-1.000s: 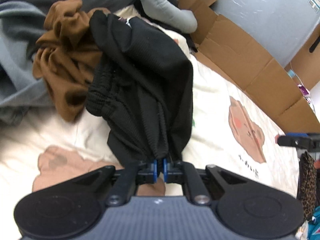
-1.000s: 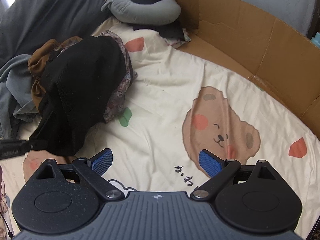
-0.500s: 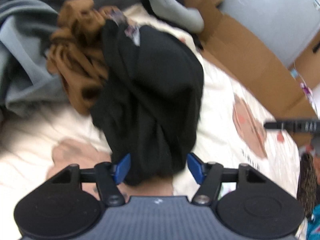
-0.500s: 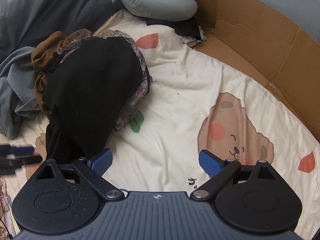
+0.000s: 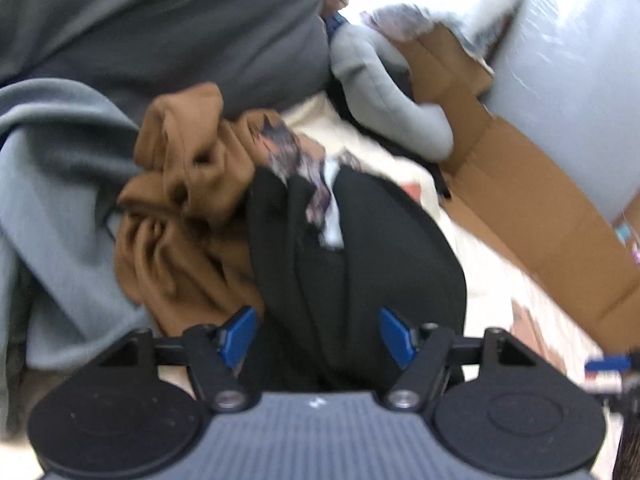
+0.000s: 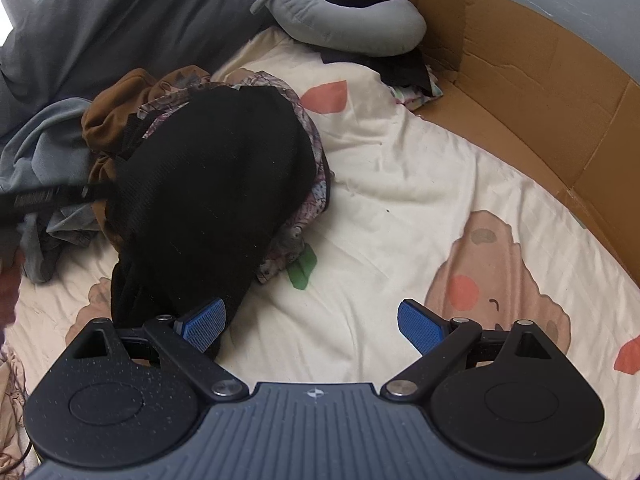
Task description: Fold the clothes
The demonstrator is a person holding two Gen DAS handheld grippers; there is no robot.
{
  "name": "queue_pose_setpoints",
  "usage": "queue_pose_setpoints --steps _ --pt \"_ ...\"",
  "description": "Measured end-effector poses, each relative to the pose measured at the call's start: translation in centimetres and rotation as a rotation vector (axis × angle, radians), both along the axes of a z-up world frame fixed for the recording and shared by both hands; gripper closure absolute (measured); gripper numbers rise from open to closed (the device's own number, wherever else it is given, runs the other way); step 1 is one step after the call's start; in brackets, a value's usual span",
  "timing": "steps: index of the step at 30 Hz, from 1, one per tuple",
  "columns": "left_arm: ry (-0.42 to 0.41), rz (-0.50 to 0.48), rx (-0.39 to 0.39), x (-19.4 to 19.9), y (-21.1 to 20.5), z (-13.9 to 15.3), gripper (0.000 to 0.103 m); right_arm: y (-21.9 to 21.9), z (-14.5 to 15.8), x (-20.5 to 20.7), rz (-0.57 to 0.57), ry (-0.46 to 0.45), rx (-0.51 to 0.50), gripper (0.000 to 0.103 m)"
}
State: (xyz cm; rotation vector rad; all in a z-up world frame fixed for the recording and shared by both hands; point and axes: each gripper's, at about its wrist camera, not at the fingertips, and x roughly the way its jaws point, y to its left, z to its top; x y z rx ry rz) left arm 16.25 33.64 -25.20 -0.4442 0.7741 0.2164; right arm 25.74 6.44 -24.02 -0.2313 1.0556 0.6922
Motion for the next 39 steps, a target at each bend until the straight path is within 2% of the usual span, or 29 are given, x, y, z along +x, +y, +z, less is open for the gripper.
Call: queue_pose_setpoints --steps 7,8,10,11,12,15,27,39 --pt "-0.006 0.041 -0.071 3.0 1.7 -1.4 0.032 0.7 -0.4 0.1 0.014 0.013 0.008 0.008" --pt "-0.005 0.041 -0.092 3.2 1.6 -1.8 0.036 0.9 -0.4 0.2 0.016 0.019 0.02 0.008" --pt "-0.002 0.039 -0.137 3.5 1.6 -2.6 0.063 1.2 -0.6 0.3 0.018 0.035 0.046 0.008" --pt "0.004 0.042 -0.167 3.5 1.5 -3.0 0.089 1.4 -0.7 0.5 0.017 0.049 0.061 0.008" --pt "0.011 0.042 -0.179 3.4 1.2 -3.1 0.097 1.5 -0.8 0.6 0.014 0.063 0.075 0.008" --pt "-0.01 0.017 -0.165 2.7 0.3 -2.8 0.098 2.0 -0.7 1.1 0.006 0.073 0.103 0.008" --pt "-0.068 -0.138 -0.262 0.7 -5.7 -0.8 0.098 4.2 0.7 2.8 -0.034 0.115 0.23 0.008" --pt "-0.03 -0.258 -0.374 -0.7 -11.9 -2.9 0.098 4.3 -0.9 2.5 -0.019 0.161 0.212 0.008"
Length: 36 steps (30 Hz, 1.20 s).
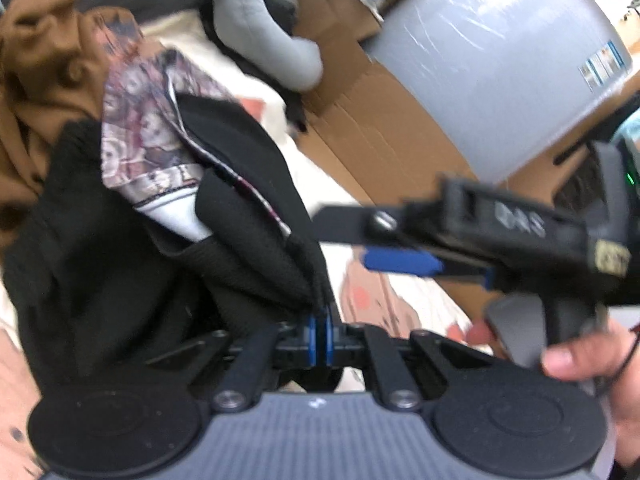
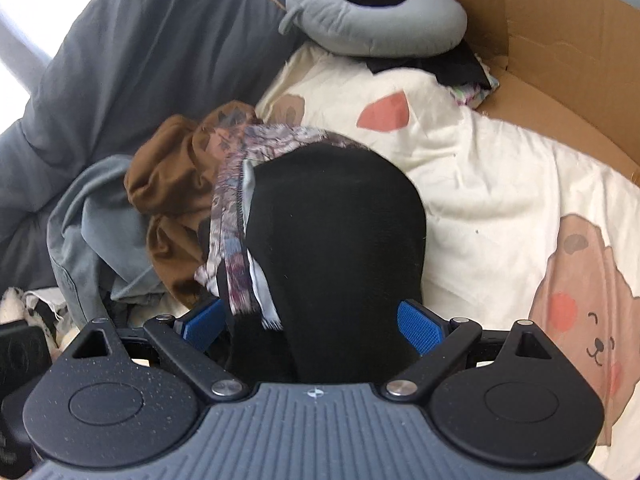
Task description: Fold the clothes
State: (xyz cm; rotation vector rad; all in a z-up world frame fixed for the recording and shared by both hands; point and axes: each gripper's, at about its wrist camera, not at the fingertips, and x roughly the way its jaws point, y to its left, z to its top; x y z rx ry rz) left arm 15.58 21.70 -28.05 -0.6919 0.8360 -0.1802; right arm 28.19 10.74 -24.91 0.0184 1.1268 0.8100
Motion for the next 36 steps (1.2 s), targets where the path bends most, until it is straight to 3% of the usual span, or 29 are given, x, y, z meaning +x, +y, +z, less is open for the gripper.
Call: queue_pose_setpoints --steps 4,9,11,14,16,21,29,36 --pt "0.017 -0.037 -0.02 -0.4 -1.5 -0.9 0.098 0.0 -1.6 -0.4 0.022 0.027 -0.042 0.01" --pt "0.043 -0.06 -0.027 -0.6 -2.5 -1.8 0.098 -0.9 -3.2 -0.6 0.023 0.079 -0.067 0.047" --pt "0.051 -0.067 -0.029 -0.7 -2.7 -2.0 0.098 -1.3 -3.6 -0.5 0.024 0.097 -0.072 0.072" --pt "0.059 -0.077 -0.013 -0.7 -2.6 -2.0 0.096 -2.2 -3.5 -0.6 0.018 0.094 -0.058 0.09" --pt "0.065 -0.086 -0.012 -0.8 -2.3 -1.9 0.09 -2.9 -3.1 -0.7 0.02 0.071 -0.062 0.093" --pt "0.057 -0.08 0.046 -1.6 -0.9 -0.7 0.049 -5.5 -2.0 -0.5 0.009 0.039 -0.089 0.095" --pt "0.03 -0.006 0.171 -2.9 2.8 1.1 0.045 -10.5 -1.4 -0.7 -0.039 0.022 -0.131 0.097" --pt "0.02 0.067 0.292 0.1 5.9 2.5 0.042 -14.9 -2.9 -1.9 -0.127 0.078 -0.142 0.097"
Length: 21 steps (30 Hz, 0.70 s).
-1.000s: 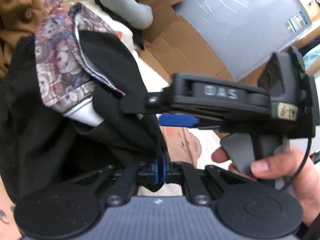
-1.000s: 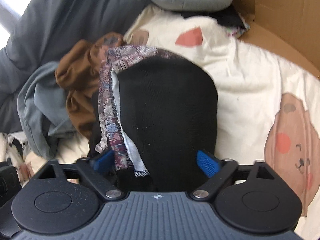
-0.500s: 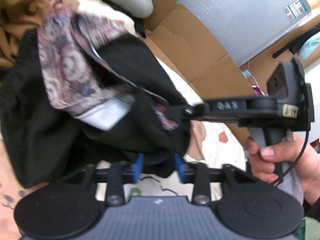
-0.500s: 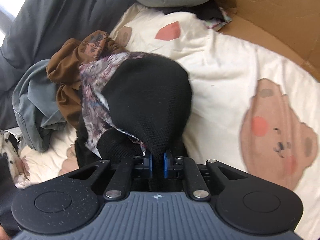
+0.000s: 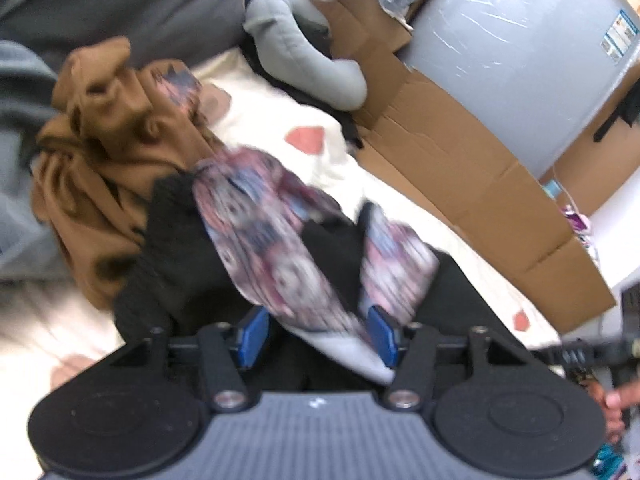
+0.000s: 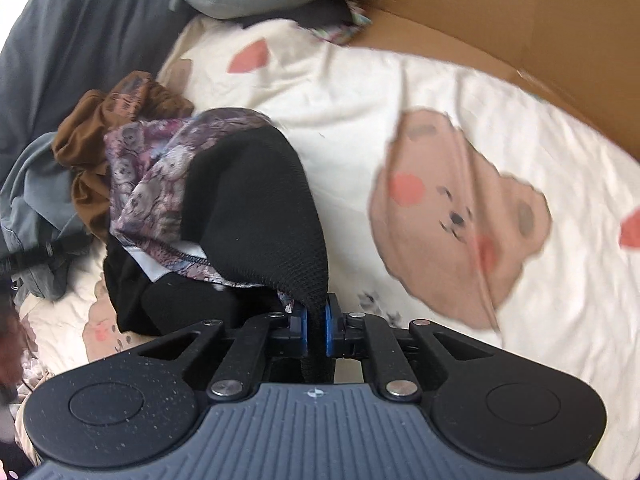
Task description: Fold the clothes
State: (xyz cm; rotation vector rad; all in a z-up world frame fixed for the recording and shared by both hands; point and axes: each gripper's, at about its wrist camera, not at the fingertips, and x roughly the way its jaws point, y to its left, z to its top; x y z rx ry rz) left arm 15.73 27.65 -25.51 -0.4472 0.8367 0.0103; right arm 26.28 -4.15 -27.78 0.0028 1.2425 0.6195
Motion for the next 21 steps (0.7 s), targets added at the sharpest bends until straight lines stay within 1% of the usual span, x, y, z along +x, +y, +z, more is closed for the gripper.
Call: queue_pose_setpoints --steps 2,4,5,7,9,10,11,13,15,16,18,20,21 --pt "-0.009 0.007 0.039 0.2 0.8 0.2 0.042 -0.8 -0.6 -0.4 -0.014 0.016 -0.008 0.097" --pt "-0.019 0.008 0.079 0.4 1.5 0.7 0.035 -1.5 -1.2 -0.9 -0.029 0.03 -0.017 0.097" --pt "-0.026 0.011 0.098 0.5 1.7 1.0 0.03 -1.8 -1.5 -1.1 -0.038 0.04 -0.021 0.097" --pt "-0.044 0.018 0.117 1.3 1.7 1.2 0.027 -2.5 -2.2 -1.5 -0.053 0.062 -0.03 0.097" --pt "-0.051 0.013 0.129 2.5 2.0 1.5 0.024 -2.7 -2.8 -2.0 -0.042 0.09 -0.038 0.096" --pt "-0.059 0.002 0.135 3.2 2.1 1.5 0.023 -2.7 -3.0 -2.1 -0.036 0.104 -0.043 0.094" --pt "-0.068 -0.011 0.142 3.9 2.0 1.5 0.022 -2.7 -3.2 -2.3 -0.032 0.109 -0.051 0.088" --pt "-0.072 -0.032 0.151 5.2 1.8 1.4 0.021 -2.7 -3.1 -2.4 -0.03 0.104 -0.061 0.085" --pt "-0.07 -0.048 0.161 6.3 1.5 1.0 0.021 -2.9 -2.6 -2.1 -0.042 0.104 -0.036 0.063" --pt "-0.069 -0.055 0.168 6.8 1.3 0.8 0.021 -3.0 -2.3 -1.9 -0.05 0.101 -0.021 0.056" --pt "-0.066 -0.07 0.175 7.7 1.0 0.3 0.021 -3.3 -1.6 -1.5 -0.058 0.086 0.007 0.054" --pt "-0.063 -0.088 0.176 8.5 0.7 -0.1 0.021 -3.1 -1.1 -1.1 -0.07 0.077 0.023 0.048" --pt "-0.061 -0.096 0.177 8.9 0.5 -0.3 0.021 -2.9 -0.9 -0.7 -0.078 0.074 0.035 0.047"
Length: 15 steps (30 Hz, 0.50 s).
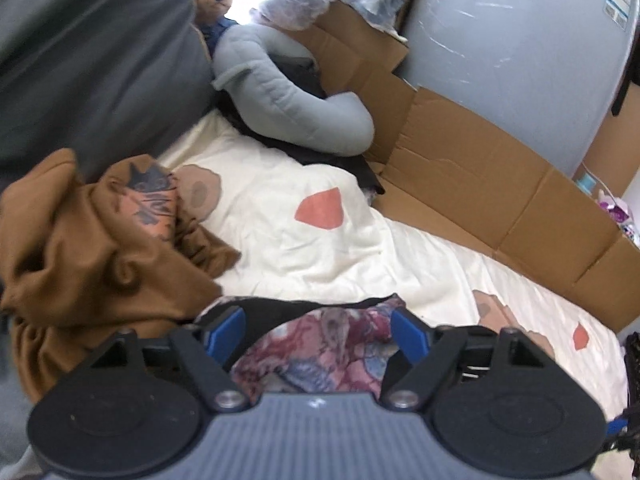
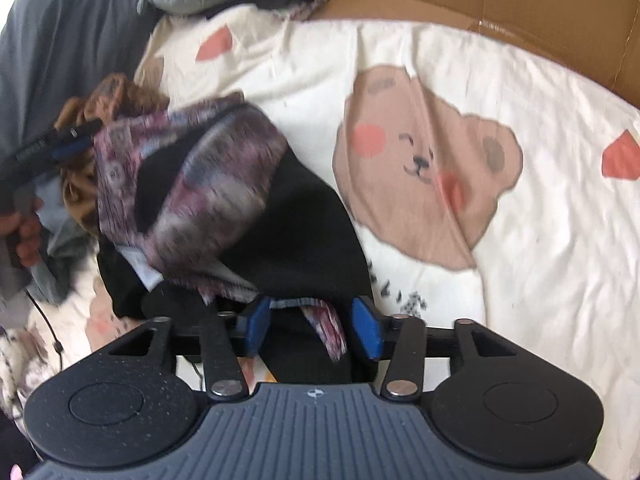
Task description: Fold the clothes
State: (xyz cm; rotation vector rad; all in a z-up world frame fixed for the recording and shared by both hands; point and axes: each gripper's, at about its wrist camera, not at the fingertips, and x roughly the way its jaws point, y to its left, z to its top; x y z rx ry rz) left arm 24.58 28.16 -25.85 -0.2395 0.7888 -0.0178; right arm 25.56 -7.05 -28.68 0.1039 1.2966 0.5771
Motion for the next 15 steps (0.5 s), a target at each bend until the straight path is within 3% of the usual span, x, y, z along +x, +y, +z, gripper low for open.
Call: queue_pose_setpoints --steps 8,15 --pt "0.059 -0.022 -0.007 1.6 -0.5 -2.5 0.02 3.4 0.2 3.0 -0.031 0.011 0.124 0.027" --pt "0.082 -0.049 -0.025 1.1 -0.9 -3.2 0.024 7.4 -1.4 4.4 -0.03 0.044 0.156 0.025"
